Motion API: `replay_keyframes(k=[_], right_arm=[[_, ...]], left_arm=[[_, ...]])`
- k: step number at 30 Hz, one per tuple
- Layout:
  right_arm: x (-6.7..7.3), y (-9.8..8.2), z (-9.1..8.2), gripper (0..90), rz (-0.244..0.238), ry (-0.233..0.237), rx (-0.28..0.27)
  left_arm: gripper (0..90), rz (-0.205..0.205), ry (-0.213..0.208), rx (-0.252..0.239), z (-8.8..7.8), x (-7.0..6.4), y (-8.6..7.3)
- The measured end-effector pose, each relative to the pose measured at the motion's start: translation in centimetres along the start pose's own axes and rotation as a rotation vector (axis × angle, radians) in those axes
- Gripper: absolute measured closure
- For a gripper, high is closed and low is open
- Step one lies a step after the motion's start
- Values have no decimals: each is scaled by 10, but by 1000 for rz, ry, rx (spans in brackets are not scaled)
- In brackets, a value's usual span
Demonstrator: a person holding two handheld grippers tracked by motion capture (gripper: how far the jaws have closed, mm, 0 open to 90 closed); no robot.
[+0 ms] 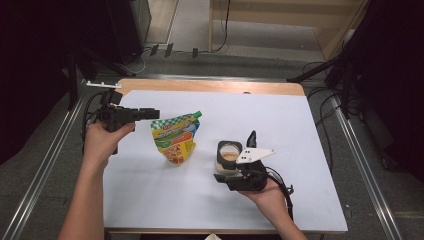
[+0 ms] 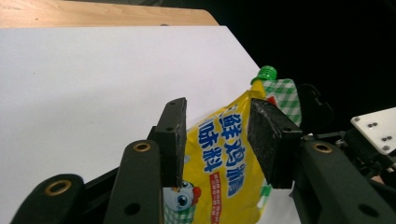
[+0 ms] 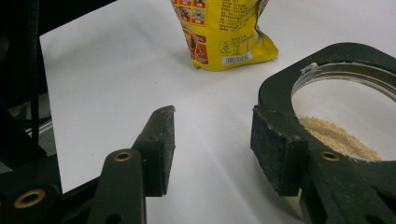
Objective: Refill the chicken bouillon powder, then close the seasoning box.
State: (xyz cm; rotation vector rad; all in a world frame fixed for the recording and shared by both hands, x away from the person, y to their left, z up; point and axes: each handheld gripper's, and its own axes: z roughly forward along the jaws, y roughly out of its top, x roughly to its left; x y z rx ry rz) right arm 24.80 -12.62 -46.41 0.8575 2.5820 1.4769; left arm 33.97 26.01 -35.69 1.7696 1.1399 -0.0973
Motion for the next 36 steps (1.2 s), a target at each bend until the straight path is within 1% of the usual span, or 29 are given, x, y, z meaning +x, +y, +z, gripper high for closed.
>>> replay_keyframes(k=[7,8,11,14,16,19,20,21,23,25,27,30,32,36], right_arm=[[-1,2,-5,527,1,-3,6],[-1,3,-6,532,-1,-5,9],[-2,4,-10,544,-3,-2,7],[-5,4,-13,572,6,10,11],[-5,4,-15,576,5,21,15],[-5,4,-18,635,3,42,31],[-6,5,-19,673,2,51,31],[-5,6,-22,693,3,56,31],[-5,8,-27,743,7,60,30],[-5,9,-33,785,0,58,36],[-7,8,-37,825,4,73,38],[-11,7,-44,895,9,82,53],[-13,8,-49,900,12,89,51],[-15,13,-61,900,17,81,43]], left_arm=[[550,-7,27,-5,4,8,-4],[542,-3,33,-10,5,10,-5],[542,10,53,-5,8,12,-8],[536,15,54,-12,10,16,-9],[527,13,53,-4,11,17,-10],[521,11,58,-3,12,19,-11],[521,14,62,2,13,19,-11],[520,15,65,3,13,20,-12],[515,17,65,-1,12,20,-12],[506,14,61,-11,12,19,-12],[502,13,62,-18,11,19,-11],[493,11,65,-22,11,20,-11],[493,12,67,-23,11,20,-11],[490,12,67,-20,11,20,-11]])
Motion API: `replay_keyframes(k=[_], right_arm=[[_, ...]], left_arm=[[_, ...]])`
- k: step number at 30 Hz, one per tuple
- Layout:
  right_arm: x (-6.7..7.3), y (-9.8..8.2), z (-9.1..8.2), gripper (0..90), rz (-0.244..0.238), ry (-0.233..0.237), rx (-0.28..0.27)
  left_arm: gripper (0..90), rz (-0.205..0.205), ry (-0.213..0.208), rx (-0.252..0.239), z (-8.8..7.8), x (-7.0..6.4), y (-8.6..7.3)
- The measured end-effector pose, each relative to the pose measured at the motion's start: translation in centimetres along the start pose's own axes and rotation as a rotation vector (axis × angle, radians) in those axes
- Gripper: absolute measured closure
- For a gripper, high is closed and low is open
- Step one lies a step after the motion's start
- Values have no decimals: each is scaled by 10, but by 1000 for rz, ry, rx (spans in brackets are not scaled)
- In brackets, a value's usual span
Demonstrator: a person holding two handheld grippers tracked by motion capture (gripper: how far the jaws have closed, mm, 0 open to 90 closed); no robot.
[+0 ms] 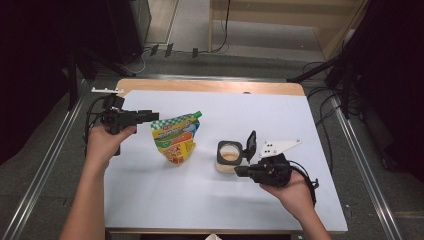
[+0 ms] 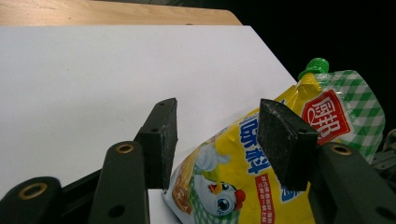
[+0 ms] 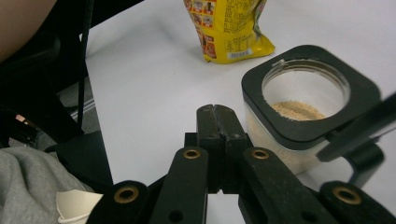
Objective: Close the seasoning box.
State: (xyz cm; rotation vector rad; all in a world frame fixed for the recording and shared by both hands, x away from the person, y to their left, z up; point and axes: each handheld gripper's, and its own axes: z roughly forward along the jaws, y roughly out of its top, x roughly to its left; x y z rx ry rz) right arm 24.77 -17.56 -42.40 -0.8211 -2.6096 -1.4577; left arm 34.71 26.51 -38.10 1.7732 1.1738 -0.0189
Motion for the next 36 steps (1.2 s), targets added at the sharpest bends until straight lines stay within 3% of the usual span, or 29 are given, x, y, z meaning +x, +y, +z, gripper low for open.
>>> replay_keyframes(k=[12,17,23,36], right_arm=[[-12,3,-37,900,17,-48,-12],[-22,0,-46,900,35,-94,-22],[-35,-7,-43,900,98,-149,-43],[-46,-7,-19,900,126,-188,-65]], left_arm=[[485,1,2,0,0,0,0],[495,11,12,-4,1,0,0],[478,-14,20,-18,1,3,-2],[455,-7,27,5,6,2,-6]])
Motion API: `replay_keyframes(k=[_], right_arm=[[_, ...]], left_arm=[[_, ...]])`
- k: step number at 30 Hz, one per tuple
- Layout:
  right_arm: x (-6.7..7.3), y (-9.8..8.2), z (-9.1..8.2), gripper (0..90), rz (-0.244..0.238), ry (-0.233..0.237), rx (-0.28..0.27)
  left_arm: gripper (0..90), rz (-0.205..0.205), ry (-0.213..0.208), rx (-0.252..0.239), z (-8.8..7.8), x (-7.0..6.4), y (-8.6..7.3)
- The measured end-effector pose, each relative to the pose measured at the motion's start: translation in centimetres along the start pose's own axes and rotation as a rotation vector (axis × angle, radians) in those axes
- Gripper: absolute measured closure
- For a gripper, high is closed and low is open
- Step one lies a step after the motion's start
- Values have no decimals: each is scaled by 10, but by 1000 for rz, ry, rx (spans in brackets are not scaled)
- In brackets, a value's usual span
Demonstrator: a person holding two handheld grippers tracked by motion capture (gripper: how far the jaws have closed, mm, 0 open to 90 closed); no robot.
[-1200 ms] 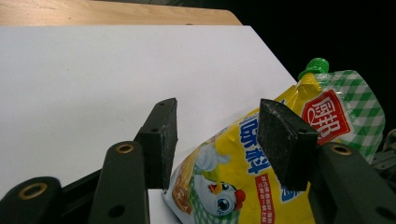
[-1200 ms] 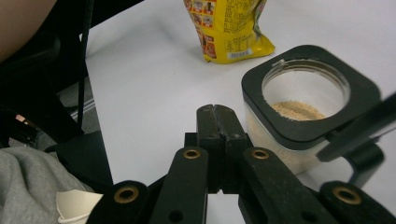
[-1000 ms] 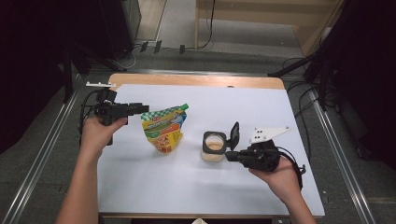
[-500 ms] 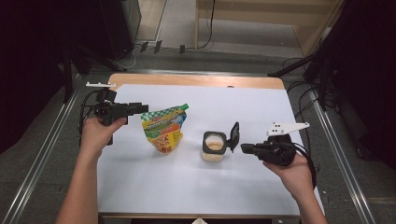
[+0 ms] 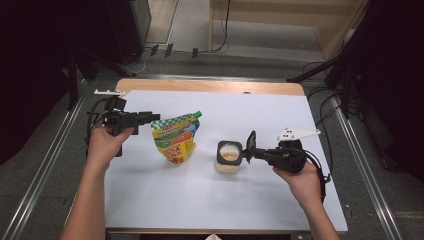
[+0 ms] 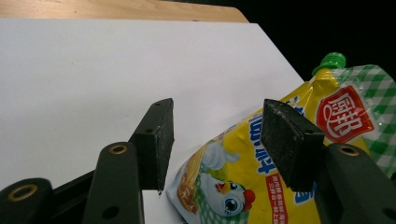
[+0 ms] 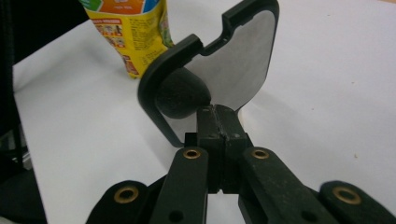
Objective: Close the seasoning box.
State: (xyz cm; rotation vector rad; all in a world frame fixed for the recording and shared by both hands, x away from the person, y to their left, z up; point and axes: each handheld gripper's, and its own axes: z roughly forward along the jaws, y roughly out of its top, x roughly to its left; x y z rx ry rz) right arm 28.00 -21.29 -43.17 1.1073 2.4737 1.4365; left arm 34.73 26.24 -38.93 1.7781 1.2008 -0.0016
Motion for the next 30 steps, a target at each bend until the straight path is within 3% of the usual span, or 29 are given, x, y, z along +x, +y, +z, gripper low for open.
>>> replay_keyframes(k=[3,30], right_arm=[[-3,0,2,900,8,-1,-7],[4,3,20,900,2,-20,-52]], left_arm=[[450,14,6,5,0,-1,-1],[444,2,4,5,0,3,-3]])
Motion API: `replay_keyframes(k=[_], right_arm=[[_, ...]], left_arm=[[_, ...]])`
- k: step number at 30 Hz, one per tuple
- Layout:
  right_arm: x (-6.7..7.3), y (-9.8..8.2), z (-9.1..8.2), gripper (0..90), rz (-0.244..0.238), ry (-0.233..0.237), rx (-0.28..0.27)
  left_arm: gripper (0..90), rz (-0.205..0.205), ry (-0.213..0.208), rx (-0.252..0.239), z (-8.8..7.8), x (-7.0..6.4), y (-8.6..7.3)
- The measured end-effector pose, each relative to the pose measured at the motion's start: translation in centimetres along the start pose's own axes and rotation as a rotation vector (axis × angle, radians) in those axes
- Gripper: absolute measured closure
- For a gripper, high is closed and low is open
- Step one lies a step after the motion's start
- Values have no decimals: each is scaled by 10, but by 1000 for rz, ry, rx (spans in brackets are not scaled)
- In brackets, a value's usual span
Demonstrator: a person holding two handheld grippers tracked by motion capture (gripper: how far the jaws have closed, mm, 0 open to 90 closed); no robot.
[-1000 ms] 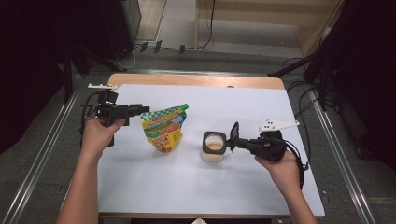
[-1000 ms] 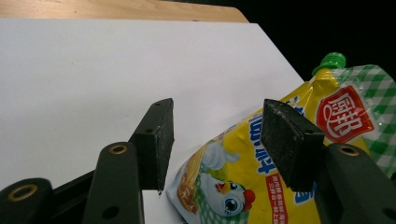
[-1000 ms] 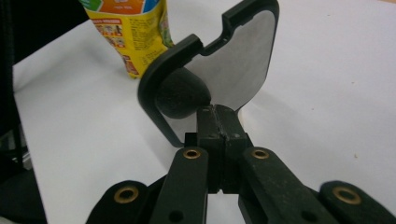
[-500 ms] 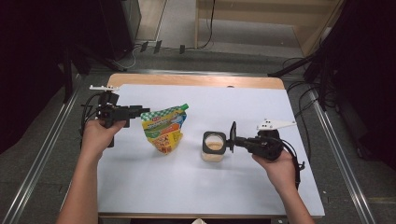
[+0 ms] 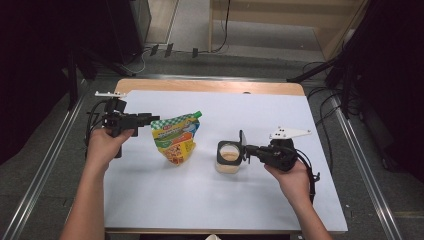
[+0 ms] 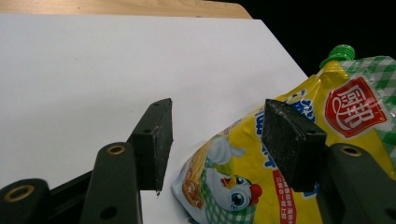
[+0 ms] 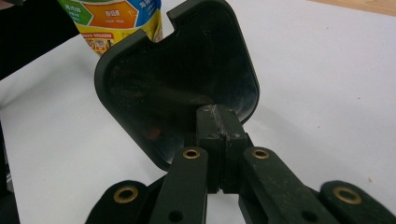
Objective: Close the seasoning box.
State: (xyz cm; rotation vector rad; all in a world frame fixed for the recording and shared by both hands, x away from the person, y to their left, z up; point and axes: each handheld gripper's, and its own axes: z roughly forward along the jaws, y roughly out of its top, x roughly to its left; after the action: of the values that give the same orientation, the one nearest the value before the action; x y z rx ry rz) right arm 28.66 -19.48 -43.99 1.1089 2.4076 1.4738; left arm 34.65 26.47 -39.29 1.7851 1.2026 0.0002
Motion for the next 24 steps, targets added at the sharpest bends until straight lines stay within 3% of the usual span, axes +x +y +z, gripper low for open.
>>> replay_keyframes(k=[17,24], right_arm=[[10,2,9,900,-28,13,-17],[14,2,15,900,-42,29,11]], left_arm=[[443,-3,6,8,0,1,-2],[436,-11,-9,6,1,0,-2]])
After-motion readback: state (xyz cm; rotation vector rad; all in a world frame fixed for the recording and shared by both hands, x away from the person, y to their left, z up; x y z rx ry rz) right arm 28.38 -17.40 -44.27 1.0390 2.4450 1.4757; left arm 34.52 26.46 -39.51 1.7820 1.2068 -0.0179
